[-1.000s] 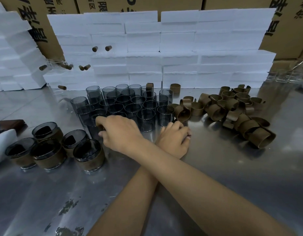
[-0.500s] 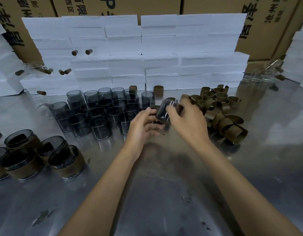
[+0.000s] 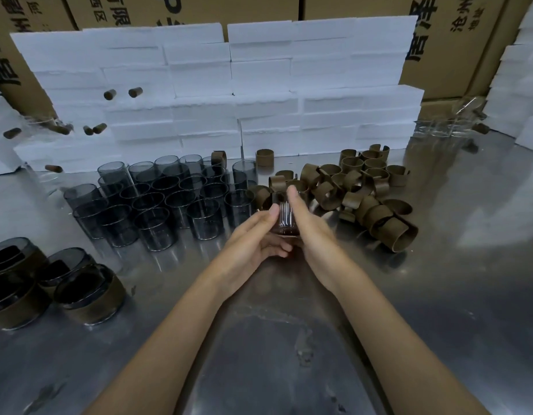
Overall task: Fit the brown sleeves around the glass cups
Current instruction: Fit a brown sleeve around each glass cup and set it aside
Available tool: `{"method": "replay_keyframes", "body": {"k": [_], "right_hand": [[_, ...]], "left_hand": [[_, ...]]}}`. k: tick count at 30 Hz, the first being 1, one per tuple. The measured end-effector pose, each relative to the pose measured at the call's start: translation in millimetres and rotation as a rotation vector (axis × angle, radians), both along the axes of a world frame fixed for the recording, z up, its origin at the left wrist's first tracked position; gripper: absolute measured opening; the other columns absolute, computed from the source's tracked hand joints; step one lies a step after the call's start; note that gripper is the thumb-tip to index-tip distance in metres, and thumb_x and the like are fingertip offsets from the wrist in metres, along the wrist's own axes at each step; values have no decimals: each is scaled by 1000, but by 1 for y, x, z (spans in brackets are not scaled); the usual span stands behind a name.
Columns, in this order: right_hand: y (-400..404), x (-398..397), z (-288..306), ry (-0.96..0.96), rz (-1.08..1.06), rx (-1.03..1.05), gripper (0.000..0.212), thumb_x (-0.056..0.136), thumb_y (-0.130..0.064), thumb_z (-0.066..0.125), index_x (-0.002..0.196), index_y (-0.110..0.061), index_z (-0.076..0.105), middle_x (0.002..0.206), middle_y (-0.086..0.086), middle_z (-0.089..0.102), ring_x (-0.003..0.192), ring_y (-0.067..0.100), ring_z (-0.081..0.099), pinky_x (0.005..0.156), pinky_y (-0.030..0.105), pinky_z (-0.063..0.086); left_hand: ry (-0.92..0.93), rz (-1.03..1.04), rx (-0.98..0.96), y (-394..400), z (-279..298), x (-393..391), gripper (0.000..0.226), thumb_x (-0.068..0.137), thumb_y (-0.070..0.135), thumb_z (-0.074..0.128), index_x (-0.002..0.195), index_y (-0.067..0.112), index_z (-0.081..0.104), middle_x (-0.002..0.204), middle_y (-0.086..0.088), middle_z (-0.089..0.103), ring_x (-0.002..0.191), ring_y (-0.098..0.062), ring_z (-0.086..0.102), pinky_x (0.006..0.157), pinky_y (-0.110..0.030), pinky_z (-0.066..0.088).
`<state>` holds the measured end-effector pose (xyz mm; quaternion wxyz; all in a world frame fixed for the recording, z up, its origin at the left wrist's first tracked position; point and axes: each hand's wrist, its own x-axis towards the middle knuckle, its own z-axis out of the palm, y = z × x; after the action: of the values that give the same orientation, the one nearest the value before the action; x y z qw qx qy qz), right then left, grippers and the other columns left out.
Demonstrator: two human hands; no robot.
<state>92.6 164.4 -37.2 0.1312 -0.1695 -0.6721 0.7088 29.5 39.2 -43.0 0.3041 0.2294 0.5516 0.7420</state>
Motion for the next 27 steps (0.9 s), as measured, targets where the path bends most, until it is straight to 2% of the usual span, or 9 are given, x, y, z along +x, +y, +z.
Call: {"method": "replay_keyframes", "body": {"k": [2,6,11,14,17,19,22,25,27], "right_hand": [[2,-8,-5,7,-25,-49,84,56,-100,57,97,-31,81,101,-5,80,100,11,75,101,37,53],[1,-16,-9,29,-136,-50,60,63,-98,38,78,-55,76,89,-11,80,94,15,77,99,45,57],[2,-14,-13,42,-239,-95,55,104,-63,34,97,-27,75,102,5,79,98,24,76,92,45,61],[2,-12,-12,46,-254,-26,52,110,-46,32,115,-12,71,110,11,76,105,26,73,99,48,56],[-1,-9,-11,55,-257,39,50,111,-42,35,111,-9,72,106,10,76,107,27,71,101,47,54],[-2,-6,-8,74,-255,52,43,108,-44,43,105,-13,73,100,5,76,104,23,72,98,43,57],[-7,-3,-6,69,-201,67,45,93,-59,62,116,-21,69,105,-3,75,97,8,72,94,34,59],[-12,-3,-5,15,-78,53,80,69,-84,66,129,-30,62,123,-9,70,112,5,67,100,32,54],[-11,-3,-5,15,3,64,67,68,-87,61,119,-45,66,116,-24,72,110,-8,64,93,21,50]], "left_hand": [[-16,7,-5,1,-1,0,66,90,44,62,132,-6,58,103,-21,67,79,-20,65,73,-28,58],[50,77,-72,5,-4,1,57,90,48,61,127,5,67,109,-21,71,90,-24,66,74,-28,59],[116,221,-29,5,-9,0,44,90,36,65,125,10,58,107,-17,70,87,-22,71,80,-35,60],[108,235,-18,4,-10,-2,18,103,15,57,120,7,57,111,-23,70,98,-27,70,91,-44,56],[42,234,6,4,-8,-4,17,105,7,51,120,3,56,114,-24,68,104,-29,67,99,-48,53],[10,231,22,5,-7,-3,16,103,16,57,114,4,58,108,-16,70,100,-24,69,97,-46,55],[-14,217,40,4,-7,-2,41,87,38,71,108,4,62,103,-8,77,99,-21,73,82,-33,60],[7,147,20,2,-6,-2,75,88,49,71,132,-9,57,124,-17,72,121,-37,66,101,-49,52],[45,119,-10,1,-7,-4,72,88,56,69,133,1,64,128,-16,71,124,-35,64,106,-54,48]]}}
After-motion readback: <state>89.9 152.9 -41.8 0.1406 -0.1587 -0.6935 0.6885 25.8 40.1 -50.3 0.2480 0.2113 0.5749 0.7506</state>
